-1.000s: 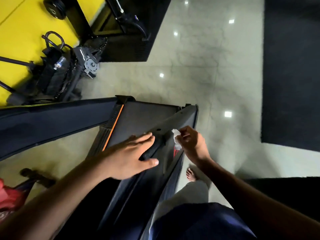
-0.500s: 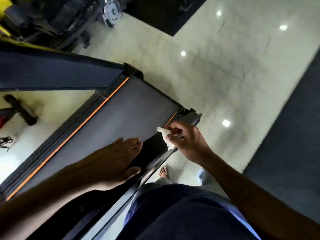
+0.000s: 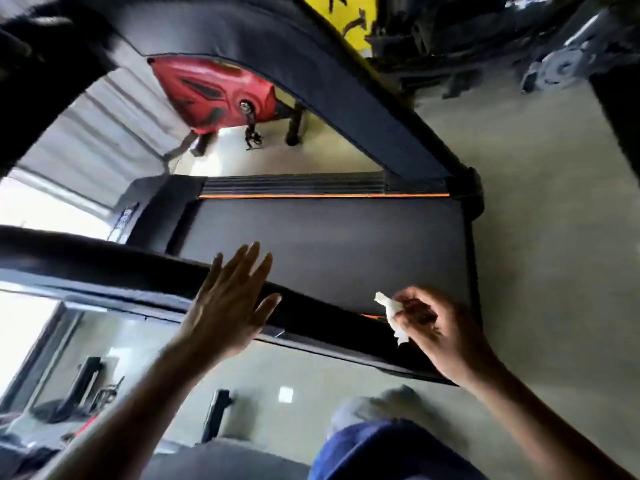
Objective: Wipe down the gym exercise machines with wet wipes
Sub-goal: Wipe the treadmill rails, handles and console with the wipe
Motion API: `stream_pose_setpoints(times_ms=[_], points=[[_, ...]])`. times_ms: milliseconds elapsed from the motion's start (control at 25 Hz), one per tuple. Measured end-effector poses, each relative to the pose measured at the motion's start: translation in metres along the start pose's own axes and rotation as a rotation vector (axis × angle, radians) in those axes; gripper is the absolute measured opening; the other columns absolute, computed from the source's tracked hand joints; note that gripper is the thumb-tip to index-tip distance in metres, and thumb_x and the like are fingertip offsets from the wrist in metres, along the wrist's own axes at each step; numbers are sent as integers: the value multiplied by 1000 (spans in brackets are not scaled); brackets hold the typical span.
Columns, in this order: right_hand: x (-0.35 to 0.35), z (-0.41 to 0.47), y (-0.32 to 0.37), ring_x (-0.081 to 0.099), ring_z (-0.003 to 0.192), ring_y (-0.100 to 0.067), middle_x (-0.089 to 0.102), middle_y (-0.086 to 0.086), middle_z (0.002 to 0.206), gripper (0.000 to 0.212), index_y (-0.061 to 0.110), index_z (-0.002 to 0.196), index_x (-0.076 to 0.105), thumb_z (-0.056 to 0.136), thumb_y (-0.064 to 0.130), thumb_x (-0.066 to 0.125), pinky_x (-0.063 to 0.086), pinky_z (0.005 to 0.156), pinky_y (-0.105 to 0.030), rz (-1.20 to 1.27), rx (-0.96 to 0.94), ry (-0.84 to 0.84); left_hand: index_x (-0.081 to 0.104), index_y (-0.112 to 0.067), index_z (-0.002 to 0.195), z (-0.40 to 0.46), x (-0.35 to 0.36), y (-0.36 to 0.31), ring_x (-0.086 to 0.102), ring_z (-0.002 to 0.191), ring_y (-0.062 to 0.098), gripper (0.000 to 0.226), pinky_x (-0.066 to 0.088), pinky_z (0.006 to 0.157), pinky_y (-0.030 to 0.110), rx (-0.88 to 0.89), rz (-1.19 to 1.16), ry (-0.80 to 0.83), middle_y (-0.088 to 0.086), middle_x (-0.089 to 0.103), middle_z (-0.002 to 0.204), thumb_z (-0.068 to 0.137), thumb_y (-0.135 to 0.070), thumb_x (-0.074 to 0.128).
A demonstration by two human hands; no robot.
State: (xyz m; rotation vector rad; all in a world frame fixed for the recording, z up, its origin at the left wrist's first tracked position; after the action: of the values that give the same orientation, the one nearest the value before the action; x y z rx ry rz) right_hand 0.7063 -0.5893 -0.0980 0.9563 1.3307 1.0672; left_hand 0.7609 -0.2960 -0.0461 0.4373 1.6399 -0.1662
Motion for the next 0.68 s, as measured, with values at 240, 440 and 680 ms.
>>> stream_pose_setpoints(times_ms=[240,440,680], points=[[67,56,31,72,76,-9,69,11,87,26,20,94,69,87,43,60,59,66,-28,22,-164,306,48,-9,152,-50,-36,80,23,157,32,63,2,127,62,-502,86,-380,14,36,165,104,-50,42],[109,73,61,73,75,-12,70,5,87,28,18,93,70,84,43,62,62,62,-30,31,-207,484,54,-9,146,-55,-39,96,22,157,32,54,1,127,62,-643,-71,-570,11,47,157,106,-44,46],[152,90,71,72,73,-5,74,3,82,12,21,91,68,92,10,72,55,61,-15,-10,-239,618,62,-12,141,-62,-39,90,30,155,30,45,6,128,57,-691,-94,-677,6,52,155,107,-40,50]])
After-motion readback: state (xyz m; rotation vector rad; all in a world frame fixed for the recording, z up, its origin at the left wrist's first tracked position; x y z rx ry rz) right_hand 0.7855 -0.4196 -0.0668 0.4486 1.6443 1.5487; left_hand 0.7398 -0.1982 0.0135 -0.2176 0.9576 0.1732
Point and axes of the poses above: each hand's wrist, its own z-axis towards the middle knuckle, its own x-axis out of the palm, y = z × x, the point moved 10 cm from there along z, towards the middle knuckle
